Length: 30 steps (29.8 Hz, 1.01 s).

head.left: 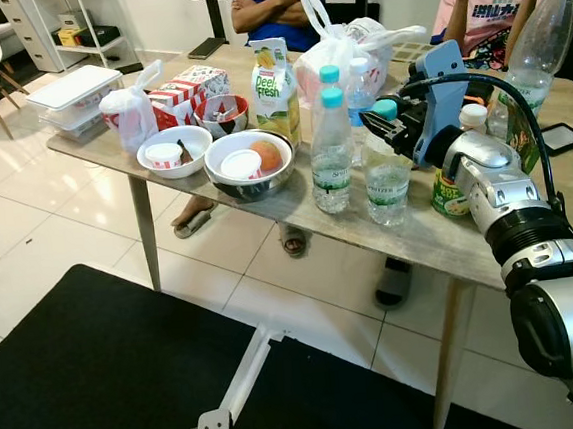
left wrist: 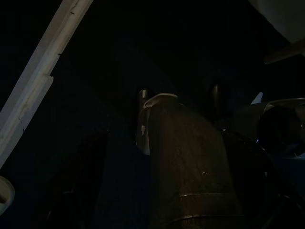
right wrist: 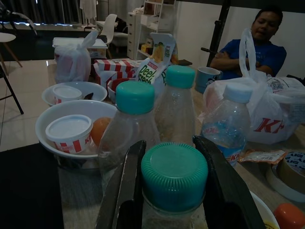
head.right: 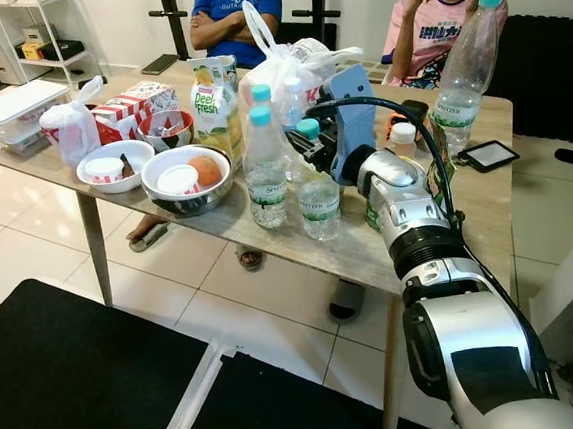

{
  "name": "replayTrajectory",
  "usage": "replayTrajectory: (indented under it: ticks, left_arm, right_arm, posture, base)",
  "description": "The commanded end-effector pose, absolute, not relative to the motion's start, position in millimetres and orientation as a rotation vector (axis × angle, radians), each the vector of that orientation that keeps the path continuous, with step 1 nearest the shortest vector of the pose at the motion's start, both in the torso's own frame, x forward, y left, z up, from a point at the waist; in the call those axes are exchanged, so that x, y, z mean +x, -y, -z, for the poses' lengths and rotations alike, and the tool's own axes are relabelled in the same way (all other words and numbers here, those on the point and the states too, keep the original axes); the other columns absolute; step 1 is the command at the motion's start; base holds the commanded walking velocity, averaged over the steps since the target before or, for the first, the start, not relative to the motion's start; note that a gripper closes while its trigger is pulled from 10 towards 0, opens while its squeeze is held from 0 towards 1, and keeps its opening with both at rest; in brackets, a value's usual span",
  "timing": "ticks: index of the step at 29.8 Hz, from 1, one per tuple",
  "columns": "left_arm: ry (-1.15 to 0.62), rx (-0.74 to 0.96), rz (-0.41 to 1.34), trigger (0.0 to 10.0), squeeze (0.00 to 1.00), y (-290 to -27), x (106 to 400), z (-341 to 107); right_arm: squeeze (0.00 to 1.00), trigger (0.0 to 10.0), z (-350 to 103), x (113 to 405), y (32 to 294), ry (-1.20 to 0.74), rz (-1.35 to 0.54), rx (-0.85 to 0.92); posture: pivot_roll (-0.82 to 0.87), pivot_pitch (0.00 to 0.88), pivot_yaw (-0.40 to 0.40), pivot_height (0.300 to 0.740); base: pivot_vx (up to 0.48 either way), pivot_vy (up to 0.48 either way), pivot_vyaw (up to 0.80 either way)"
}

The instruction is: Restocking fridge

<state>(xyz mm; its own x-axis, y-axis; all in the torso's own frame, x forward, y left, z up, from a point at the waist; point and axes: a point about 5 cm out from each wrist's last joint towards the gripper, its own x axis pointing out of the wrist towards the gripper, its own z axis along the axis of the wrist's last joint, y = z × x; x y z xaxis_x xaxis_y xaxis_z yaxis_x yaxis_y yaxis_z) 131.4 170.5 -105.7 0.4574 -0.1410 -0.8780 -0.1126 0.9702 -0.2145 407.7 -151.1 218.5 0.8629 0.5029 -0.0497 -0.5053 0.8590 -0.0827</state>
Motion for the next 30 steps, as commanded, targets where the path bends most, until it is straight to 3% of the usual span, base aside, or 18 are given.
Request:
replayTrajectory:
  ticks: [1, 5, 9, 16, 30]
  left_arm:
    - [-1.133, -0.255, 0.016, 10.0, 0.0, -171.9, 122.3, 108.6]
    - [-1.133, -0.255, 0.015, 10.0, 0.0, -172.0, 122.2, 108.6]
    - [-1.135, -0.261, 0.014, 10.0, 0.0, -171.7, 121.9, 108.7]
    - [-1.137, -0.275, 0.016, 10.0, 0.0, -170.7, 121.8, 108.8]
    - [-1.14, -0.281, 0.017, 10.0, 0.0, -171.6, 122.0, 108.7]
  right_arm:
    - [0.0, 0.0, -216.1, 408.2, 149.4, -0.055, -0.536, -0.113]
    - [0.0, 0.0, -222.9, 407.2, 150.3, -0.025, -0.578, -0.063]
    - [0.0, 0.0, -229.8, 398.8, 149.9, 0.005, -0.748, -0.011]
    - [0.0, 0.0, -223.1, 369.0, 149.2, 0.062, -1.043, -0.148]
    - [0.0, 0.0, -223.0, 319.8, 130.1, 0.125, -1.438, -0.001]
  posture:
    - [-0.03, 0.0, 0.02, 0.74]
    - [-0.03, 0.0, 0.02, 0.74]
    - [-0.03, 0.0, 0.02, 0.74]
    - [-0.03, 0.0, 0.02, 0.74]
    - [-0.04, 0.0, 0.027, 0.74]
  base:
    - [0.0, 0.0, 0.0]
    - [0.0, 0.0, 0.0]
    - [0.0, 0.0, 0.0]
    - [0.0, 0.0, 0.0]
    - [0.0, 0.0, 0.0]
